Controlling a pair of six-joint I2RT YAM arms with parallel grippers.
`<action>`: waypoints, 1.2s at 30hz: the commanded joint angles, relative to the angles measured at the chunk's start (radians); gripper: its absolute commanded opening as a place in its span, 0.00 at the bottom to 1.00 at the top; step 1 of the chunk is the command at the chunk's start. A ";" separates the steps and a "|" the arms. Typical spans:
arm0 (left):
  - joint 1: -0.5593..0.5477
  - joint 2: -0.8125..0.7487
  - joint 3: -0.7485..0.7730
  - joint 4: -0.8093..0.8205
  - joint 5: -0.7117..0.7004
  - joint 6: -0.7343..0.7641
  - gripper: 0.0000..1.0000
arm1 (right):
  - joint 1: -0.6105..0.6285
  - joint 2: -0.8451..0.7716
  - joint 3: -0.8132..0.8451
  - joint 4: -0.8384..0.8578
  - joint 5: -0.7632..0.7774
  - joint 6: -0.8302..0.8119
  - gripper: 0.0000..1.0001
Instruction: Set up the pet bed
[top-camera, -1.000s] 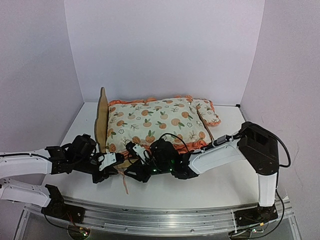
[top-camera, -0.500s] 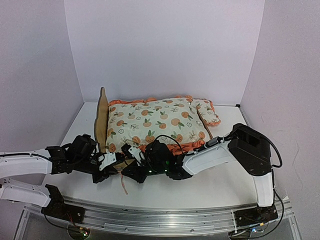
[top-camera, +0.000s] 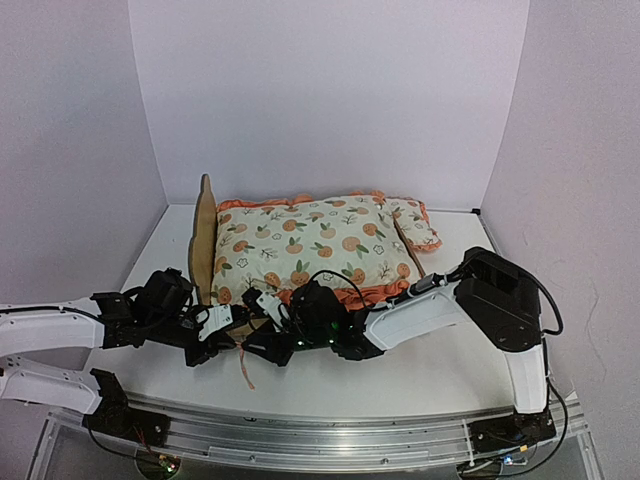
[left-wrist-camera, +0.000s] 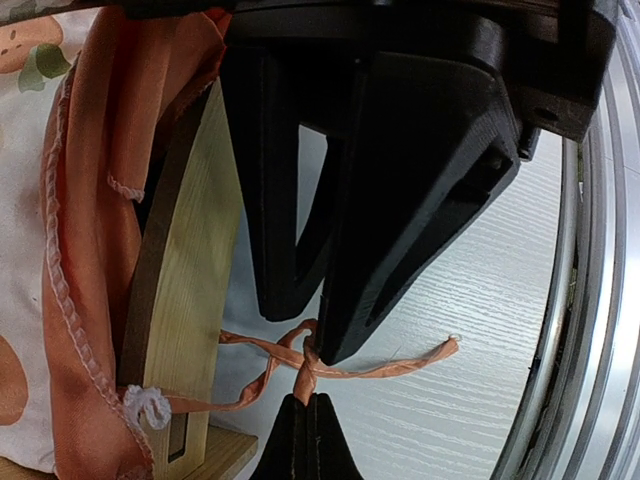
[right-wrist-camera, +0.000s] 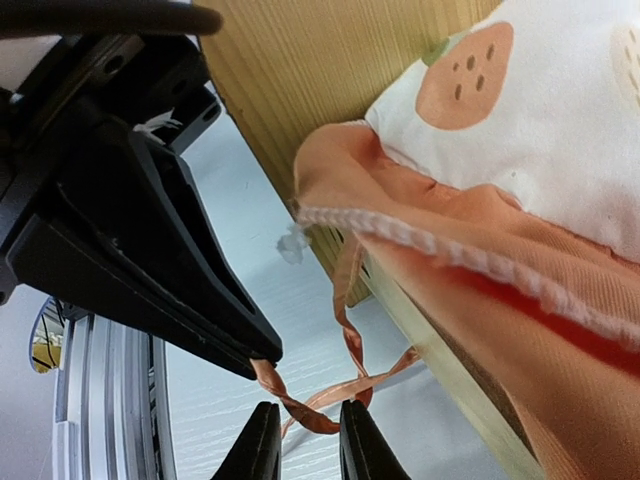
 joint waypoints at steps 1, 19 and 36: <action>0.004 0.012 0.047 0.058 -0.035 -0.018 0.00 | 0.010 0.023 0.019 0.072 0.005 -0.061 0.22; 0.004 0.010 0.091 0.043 -0.122 -0.140 0.11 | 0.010 0.068 0.032 0.117 0.081 0.009 0.00; 0.003 0.014 0.223 -0.060 -0.150 -0.772 0.34 | -0.007 0.071 0.061 0.119 0.192 0.222 0.00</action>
